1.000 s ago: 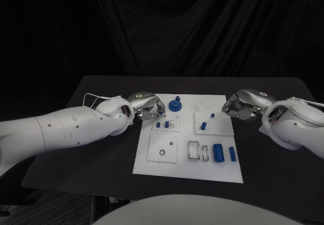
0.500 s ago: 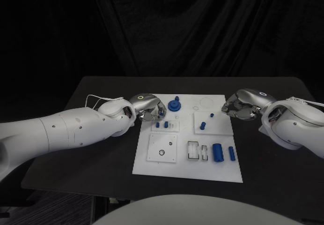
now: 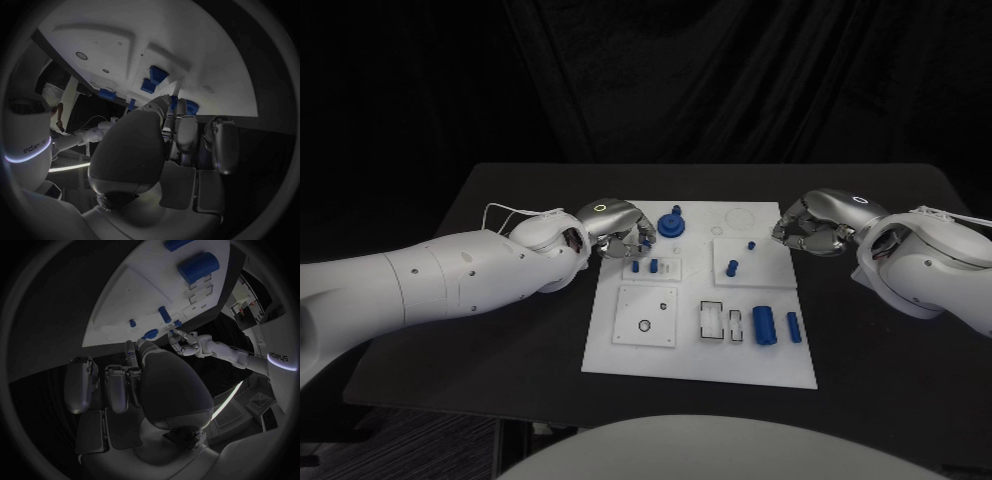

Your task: Assemble the parts on the task board

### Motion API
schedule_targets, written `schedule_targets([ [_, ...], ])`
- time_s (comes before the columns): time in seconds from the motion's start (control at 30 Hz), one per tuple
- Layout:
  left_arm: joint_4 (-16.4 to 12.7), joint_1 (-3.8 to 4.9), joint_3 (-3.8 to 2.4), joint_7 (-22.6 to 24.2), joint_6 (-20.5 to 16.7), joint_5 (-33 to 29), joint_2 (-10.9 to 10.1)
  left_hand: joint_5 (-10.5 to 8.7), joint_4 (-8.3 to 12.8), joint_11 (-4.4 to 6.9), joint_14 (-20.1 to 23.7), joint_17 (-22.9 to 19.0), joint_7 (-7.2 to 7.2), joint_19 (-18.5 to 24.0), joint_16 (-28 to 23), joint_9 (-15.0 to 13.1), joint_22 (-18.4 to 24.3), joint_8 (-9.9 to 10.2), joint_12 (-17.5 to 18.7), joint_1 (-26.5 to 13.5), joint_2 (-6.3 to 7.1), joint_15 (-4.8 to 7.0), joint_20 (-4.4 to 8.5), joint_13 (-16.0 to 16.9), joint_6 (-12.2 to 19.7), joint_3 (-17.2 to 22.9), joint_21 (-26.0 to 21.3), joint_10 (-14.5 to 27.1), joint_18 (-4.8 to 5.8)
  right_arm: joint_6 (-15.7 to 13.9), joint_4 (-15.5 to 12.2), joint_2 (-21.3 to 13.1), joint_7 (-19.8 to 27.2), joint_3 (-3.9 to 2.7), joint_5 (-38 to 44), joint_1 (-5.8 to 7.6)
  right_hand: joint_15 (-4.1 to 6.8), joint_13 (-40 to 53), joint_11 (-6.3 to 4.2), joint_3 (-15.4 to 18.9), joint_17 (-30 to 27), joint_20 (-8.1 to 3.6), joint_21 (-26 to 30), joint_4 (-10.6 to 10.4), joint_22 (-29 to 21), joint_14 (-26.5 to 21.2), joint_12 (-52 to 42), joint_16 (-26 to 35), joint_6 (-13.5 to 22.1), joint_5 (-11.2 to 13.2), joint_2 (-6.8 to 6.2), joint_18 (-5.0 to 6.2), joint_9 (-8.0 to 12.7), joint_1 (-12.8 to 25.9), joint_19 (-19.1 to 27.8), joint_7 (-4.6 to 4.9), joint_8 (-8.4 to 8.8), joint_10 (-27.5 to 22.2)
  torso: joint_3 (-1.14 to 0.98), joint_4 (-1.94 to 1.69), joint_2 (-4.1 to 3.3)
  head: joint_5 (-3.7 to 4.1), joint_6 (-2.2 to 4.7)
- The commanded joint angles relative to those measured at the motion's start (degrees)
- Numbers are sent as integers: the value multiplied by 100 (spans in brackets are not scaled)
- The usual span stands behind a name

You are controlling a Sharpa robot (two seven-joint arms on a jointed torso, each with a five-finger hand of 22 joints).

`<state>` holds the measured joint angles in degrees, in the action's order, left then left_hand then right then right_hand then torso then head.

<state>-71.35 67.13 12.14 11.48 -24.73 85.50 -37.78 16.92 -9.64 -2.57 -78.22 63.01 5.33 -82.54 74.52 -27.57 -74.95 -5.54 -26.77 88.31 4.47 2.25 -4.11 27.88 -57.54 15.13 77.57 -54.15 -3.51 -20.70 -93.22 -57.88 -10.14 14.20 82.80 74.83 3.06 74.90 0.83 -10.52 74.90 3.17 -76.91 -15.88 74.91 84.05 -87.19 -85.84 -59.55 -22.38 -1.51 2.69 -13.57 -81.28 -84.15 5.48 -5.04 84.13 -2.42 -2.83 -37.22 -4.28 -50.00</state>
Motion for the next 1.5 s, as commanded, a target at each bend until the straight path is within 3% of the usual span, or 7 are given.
schedule_targets([
  [0.03,0,-10,-5,11,-127,-5,35,-2,20,14,-6,8,23,-33,-11,7,-1114,21,8,-18,-17,-28,-21,12,12,26,4,-45,55,38,-7,-6,-28,-3,8,-16,6,1155,-8,-40,926,-3,15,-1,1105,462,34,23,-19,-22,-25,34,2,-12,-69,-5,6,308,0,-5,2,-8,0],
  [0.77,223,-43,-5,-136,162,-5,210,-58,25,-2,36,-78,28,-4,-67,26,-1099,55,15,-45,-2,-51,-37,20,39,25,-43,-33,46,122,13,5,-68,-4,8,-18,7,1155,-10,-44,922,-4,22,-4,1103,461,34,26,-28,-22,-26,35,1,-8,-67,-8,2,308,-2,-6,2,-3,0],
  [1.5,198,-85,-5,-142,335,-5,225,-101,19,-11,59,-118,27,12,-95,33,-1092,67,19,-72,0,-61,-47,25,40,20,-68,-25,40,144,17,12,-83,-4,8,-22,7,1155,-10,-43,917,-5,28,-7,1102,460,33,31,-30,-20,-29,37,1,-3,-65,-8,1,308,0,-9,3,-8,0],
])
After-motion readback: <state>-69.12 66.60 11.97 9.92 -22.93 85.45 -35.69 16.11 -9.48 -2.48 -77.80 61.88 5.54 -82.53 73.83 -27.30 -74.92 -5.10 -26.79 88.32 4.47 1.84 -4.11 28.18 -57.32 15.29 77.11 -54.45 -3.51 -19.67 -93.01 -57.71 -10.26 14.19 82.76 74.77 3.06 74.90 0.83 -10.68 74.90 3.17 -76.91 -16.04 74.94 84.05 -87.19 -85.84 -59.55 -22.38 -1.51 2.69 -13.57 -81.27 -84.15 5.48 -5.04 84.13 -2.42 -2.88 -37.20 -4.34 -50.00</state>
